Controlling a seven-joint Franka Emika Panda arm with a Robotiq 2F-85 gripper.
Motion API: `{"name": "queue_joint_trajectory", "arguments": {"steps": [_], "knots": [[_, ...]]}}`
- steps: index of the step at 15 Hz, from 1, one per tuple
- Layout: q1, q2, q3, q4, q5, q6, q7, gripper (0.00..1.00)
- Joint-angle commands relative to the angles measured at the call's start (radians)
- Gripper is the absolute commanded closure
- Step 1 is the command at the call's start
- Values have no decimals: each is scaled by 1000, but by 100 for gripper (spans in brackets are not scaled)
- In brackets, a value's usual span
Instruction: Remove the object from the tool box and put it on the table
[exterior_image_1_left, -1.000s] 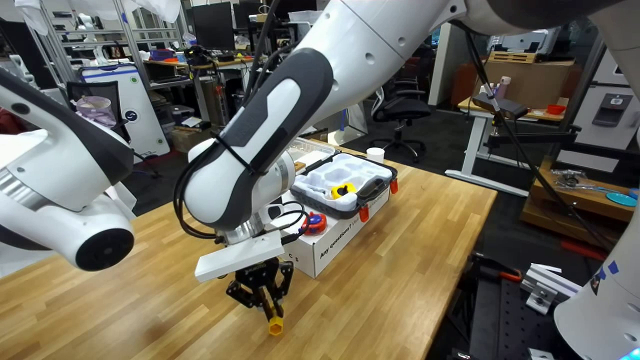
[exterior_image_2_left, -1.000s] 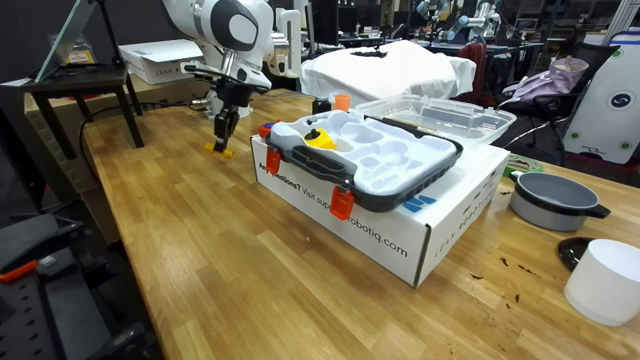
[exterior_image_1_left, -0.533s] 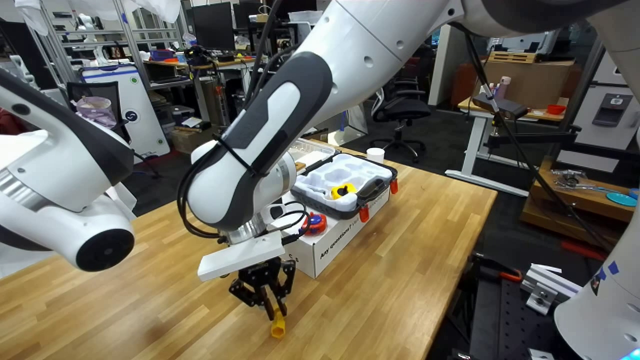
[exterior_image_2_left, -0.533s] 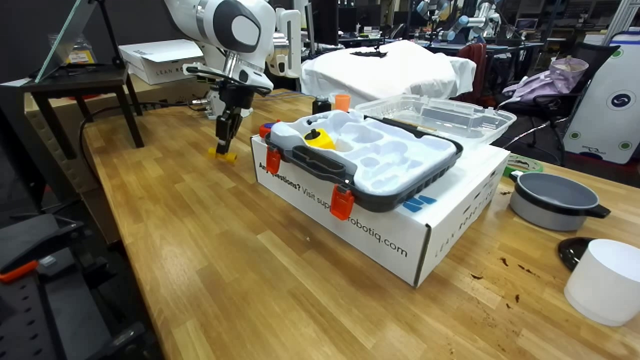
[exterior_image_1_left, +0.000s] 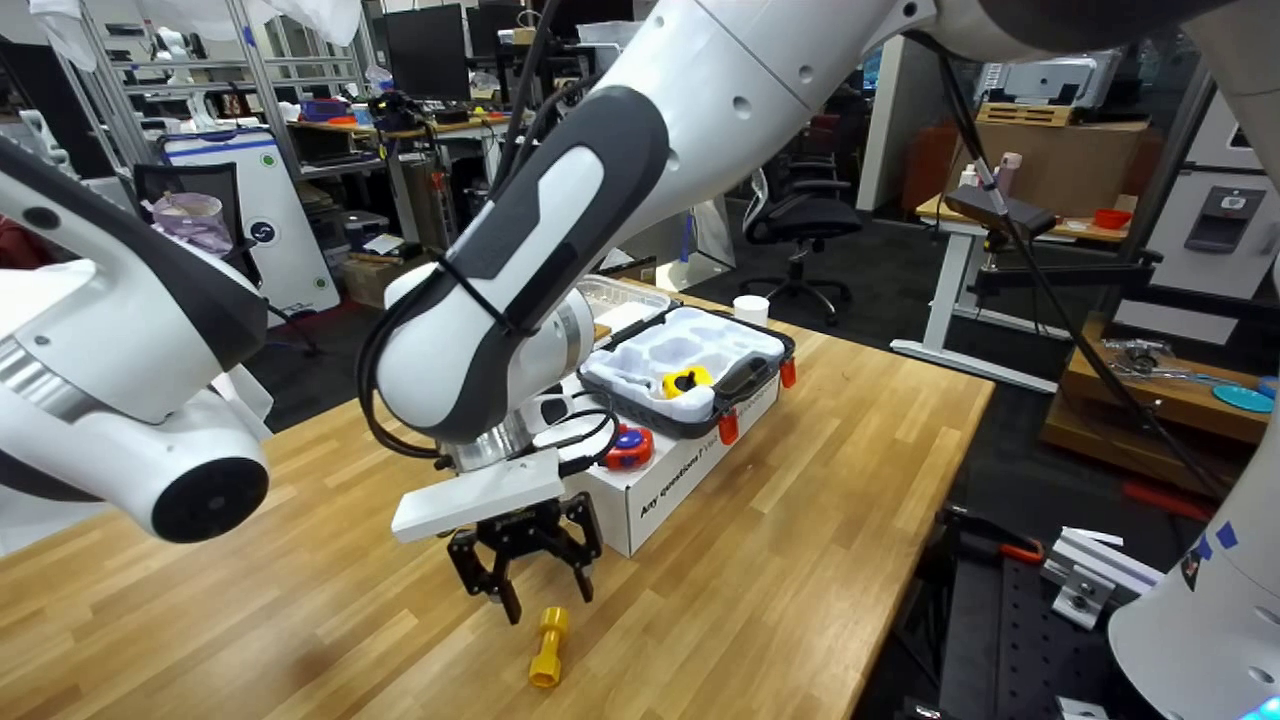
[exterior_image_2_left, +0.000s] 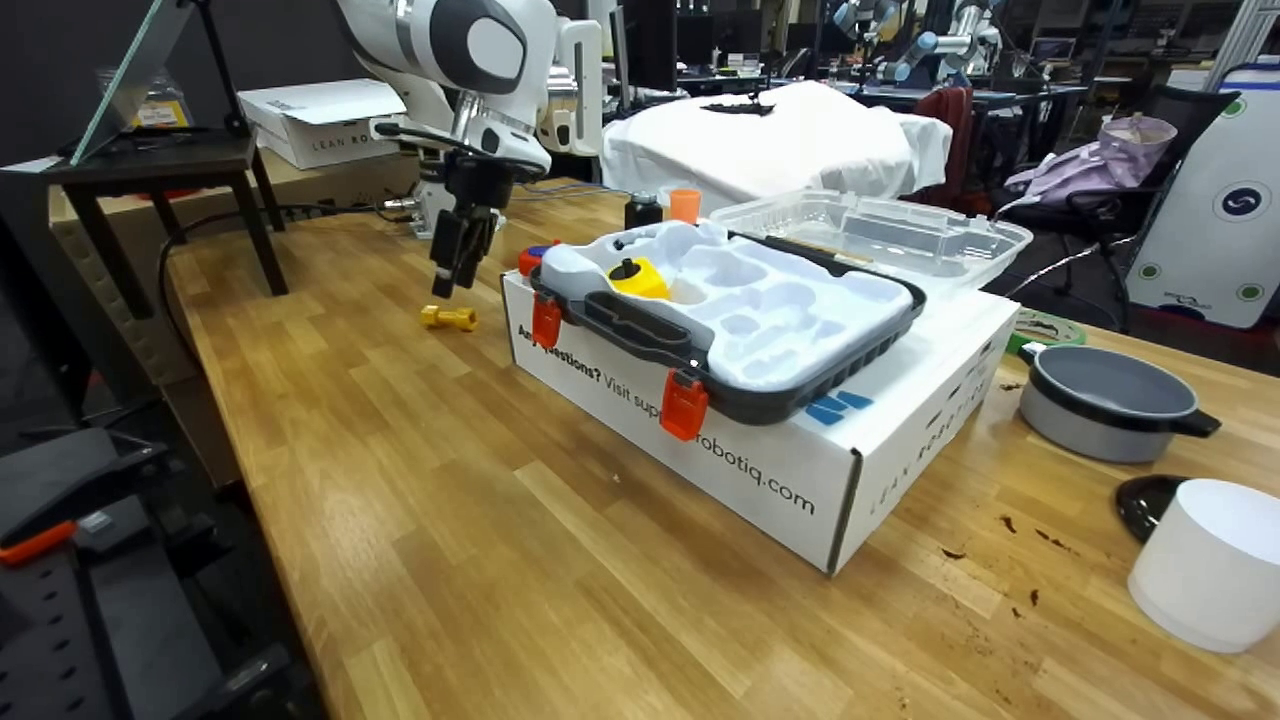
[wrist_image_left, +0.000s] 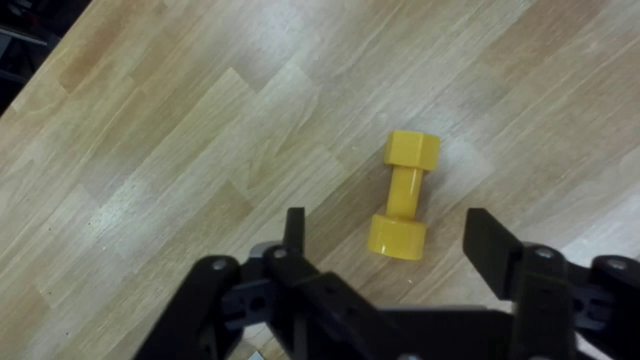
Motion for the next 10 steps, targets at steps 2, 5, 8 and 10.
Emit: {"name": "queue_joint_trajectory", "arguments": {"steps": [2, 5, 8, 10], "knots": [[-21, -207, 8, -205, 43, 31, -17, 0], [-42, -402, 14, -388, 76, 15, -43, 0], [-75, -621, 9, -584, 106, -14, -85, 0], [-73, -568, 13, -524, 69, -36, -50, 0]]}}
